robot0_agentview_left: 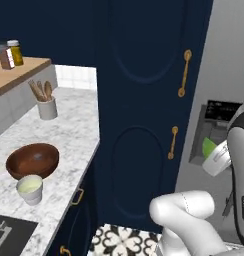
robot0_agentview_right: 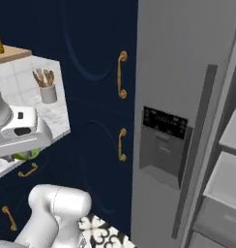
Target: Grab a lemon wedge from the fridge and one ice cube from the ice bowl, and put them in the glass of lemonade.
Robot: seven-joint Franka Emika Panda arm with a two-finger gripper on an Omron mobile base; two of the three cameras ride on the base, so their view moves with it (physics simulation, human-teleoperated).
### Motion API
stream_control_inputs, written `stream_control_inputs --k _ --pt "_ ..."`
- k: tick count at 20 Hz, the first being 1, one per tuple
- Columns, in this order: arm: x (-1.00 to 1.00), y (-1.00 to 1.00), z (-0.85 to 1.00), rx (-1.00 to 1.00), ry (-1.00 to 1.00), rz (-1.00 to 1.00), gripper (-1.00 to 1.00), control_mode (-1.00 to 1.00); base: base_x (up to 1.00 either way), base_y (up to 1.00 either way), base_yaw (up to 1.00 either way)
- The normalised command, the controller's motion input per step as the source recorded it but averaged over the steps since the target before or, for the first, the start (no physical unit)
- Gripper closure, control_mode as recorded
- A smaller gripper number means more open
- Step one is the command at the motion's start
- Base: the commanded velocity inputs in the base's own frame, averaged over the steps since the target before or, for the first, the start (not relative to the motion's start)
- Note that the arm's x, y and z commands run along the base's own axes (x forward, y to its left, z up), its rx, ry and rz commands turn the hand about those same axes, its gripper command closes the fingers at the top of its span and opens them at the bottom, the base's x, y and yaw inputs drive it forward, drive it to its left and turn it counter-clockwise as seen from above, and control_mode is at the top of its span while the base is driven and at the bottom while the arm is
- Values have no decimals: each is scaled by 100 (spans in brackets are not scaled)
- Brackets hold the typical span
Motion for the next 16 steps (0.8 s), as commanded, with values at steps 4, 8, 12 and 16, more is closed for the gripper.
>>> stream_control_inputs --k 4,8,12,16 --pt "0 0 0 0 0 0 100 100 1 0 51" --pt "0 0 0 0 0 0 100 100 31 6 74" --pt "0 0 0 0 0 0 100 100 45 20 80" --pt "0 0 0 0 0 0 100 100 94 2 68"
